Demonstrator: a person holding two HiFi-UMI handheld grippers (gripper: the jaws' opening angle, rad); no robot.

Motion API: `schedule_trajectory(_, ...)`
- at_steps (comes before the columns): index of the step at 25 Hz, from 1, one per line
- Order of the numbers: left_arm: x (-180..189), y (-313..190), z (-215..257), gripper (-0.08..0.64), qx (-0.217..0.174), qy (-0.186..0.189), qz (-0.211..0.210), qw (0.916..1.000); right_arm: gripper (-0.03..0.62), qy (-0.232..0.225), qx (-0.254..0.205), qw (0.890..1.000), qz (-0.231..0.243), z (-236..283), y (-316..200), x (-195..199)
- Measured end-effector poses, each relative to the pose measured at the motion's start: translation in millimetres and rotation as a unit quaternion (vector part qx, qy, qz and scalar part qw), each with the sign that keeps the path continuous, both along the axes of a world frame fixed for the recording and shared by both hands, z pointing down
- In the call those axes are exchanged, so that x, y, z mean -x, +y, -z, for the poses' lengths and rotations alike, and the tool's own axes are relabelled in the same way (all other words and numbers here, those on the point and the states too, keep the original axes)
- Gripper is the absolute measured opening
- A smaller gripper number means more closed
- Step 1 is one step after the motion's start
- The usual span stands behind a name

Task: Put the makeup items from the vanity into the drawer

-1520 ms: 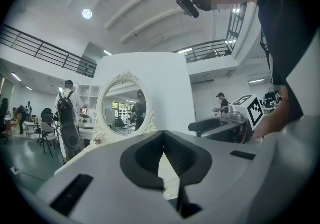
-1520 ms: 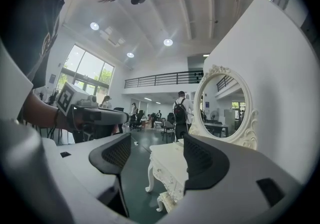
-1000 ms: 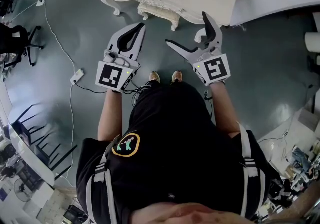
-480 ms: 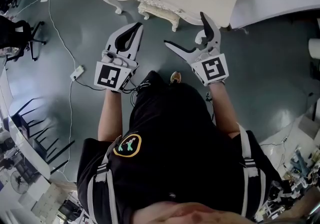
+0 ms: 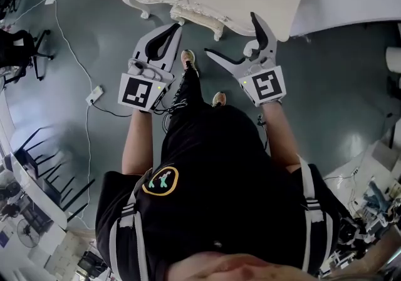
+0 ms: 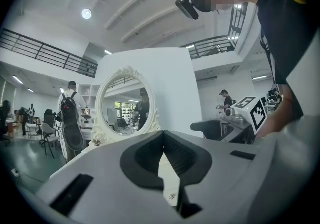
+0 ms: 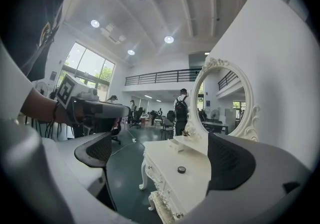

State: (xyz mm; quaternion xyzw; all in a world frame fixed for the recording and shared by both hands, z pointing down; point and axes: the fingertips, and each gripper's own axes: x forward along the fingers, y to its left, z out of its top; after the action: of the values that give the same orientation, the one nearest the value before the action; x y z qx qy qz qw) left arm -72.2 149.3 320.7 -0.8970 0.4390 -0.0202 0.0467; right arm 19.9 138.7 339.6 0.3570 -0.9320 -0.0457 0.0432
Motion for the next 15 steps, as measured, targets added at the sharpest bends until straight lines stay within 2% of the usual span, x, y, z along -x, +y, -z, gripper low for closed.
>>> schedule_trajectory(5,26,-72,-17,0.018,0.012,-0.001,-0.013,0.9998,0.598,-0.001,0.011,1.000,-0.027,-14,-66,19)
schedule_trajectory(9,47,-132,-14,0.018,0.005,0.012,-0.027,0.9996,0.598,0.006,0.024,0.999,-0.043,-23,-120,38)
schedule_trajectory(15,69,-200,-21,0.018,0.028,0.022,-0.045,0.9983,0.598,0.015,0.035,0.997,-0.062,-31,-187,64)
